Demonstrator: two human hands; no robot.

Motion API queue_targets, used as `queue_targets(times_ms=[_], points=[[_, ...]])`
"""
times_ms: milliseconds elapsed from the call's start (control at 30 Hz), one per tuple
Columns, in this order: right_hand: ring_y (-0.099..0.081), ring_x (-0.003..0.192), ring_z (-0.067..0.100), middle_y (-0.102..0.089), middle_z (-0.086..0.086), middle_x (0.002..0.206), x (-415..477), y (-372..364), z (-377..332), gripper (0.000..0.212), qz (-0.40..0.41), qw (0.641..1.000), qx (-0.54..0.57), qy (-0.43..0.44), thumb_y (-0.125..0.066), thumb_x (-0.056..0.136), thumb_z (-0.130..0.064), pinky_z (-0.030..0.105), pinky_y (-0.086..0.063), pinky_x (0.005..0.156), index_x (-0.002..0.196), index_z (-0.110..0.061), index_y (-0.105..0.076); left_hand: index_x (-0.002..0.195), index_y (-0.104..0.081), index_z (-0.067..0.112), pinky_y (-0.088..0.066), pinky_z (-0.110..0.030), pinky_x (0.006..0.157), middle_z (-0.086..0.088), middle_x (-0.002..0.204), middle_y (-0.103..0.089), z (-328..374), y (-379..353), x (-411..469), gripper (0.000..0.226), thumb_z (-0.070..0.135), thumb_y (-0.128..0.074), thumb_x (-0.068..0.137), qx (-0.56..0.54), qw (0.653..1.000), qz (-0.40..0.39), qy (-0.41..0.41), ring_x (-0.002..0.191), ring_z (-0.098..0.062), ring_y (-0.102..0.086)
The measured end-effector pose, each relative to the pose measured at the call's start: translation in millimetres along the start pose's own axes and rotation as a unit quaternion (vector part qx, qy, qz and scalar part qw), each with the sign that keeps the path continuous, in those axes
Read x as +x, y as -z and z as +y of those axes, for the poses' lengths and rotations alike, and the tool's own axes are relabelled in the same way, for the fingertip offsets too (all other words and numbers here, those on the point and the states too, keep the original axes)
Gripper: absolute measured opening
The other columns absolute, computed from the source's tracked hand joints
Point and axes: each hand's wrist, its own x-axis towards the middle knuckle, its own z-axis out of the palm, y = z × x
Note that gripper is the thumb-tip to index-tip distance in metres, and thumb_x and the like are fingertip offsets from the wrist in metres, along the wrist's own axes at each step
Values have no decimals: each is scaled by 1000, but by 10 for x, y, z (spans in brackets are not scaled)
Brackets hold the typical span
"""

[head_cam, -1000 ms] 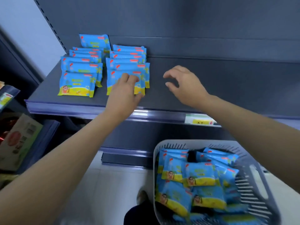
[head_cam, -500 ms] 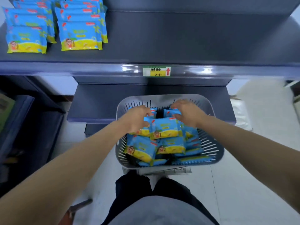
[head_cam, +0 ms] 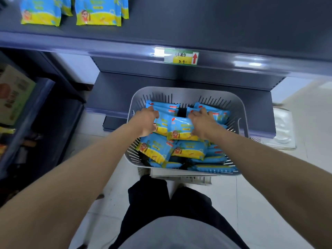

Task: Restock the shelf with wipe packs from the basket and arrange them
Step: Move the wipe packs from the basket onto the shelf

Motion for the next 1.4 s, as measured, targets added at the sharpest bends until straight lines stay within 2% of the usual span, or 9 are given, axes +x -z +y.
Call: queue_targets(times_ms=[167,300,367,467,600,733,900,1200,1400], points=[[-40,120,31,-52,10,119,21,214,37,27,12,999,45,-1,-55,85,-11,43,-34,94,111,-16,-52,134,-41,9,-36,-40,102,-12,142,-35,-13,5,213,53,14,-60,84,52,999,-1,-13,130,-29,-34],[-54,100,32,-56,8,101,-41,528,184,19,43,992,122,-6,-55,80,-5,36,-47,78,94,-16,-55,136,-36,8,-35,-43,104,-13,140,-35,33,-38,356,61,18,-64,83,133,990,-31,-20,129,-31,-32],[-55,92,32,-52,7,92,-99,646,223,14,65,989,132,-1,-56,78,-5,33,-41,67,84,-16,-49,138,-33,10,-32,-43,106,-14,142,-29,48,-87,381,67,23,-65,82,166,985,-37,-13,131,-33,-28],[-55,89,32,-54,6,89,-202,802,255,14,88,987,136,-3,-57,78,-8,33,-41,65,89,-15,-53,134,-36,10,-29,-42,104,-14,138,-32,91,-74,424,69,29,-69,77,187,982,-27,0,129,-33,-27],[-55,82,31,-55,4,83,-309,1095,257,17,120,982,145,11,-60,77,-14,34,-44,66,94,-17,-56,119,-46,9,-37,-38,92,-9,120,-52,122,119,447,47,21,-68,79,124,992,-39,-10,118,-30,-43],[-55,80,30,-60,7,86,-307,1565,214,18,194,966,168,29,-64,76,-17,35,-45,66,93,-16,-57,115,-46,6,-39,-32,66,-10,100,-59,109,481,329,37,7,-62,82,-24,997,-70,-26,84,-26,-54],[-57,85,33,-65,10,91,-103,2260,71,18,302,934,189,32,-66,76,-20,37,-46,70,91,-15,-58,104,-59,14,-34,-26,59,2,85,-52,-106,1223,70,32,17,-70,74,-37,996,30,-71,78,-19,-48],[-57,90,34,-65,12,98,461,3071,-518,21,345,918,185,60,-65,78,-17,40,-48,75,98,-15,-58,89,-62,18,-33,-26,59,2,74,-55,-978,2325,-341,23,18,-77,72,-97,976,194,-27,72,-19,-51],[-58,90,32,-64,12,101,923,3303,-921,24,323,926,178,74,-66,78,-17,33,-41,67,100,-15,-59,106,-64,13,-36,-24,68,3,86,-55,-1609,2598,-298,34,13,-75,73,-111,958,265,10,79,-18,-52]])
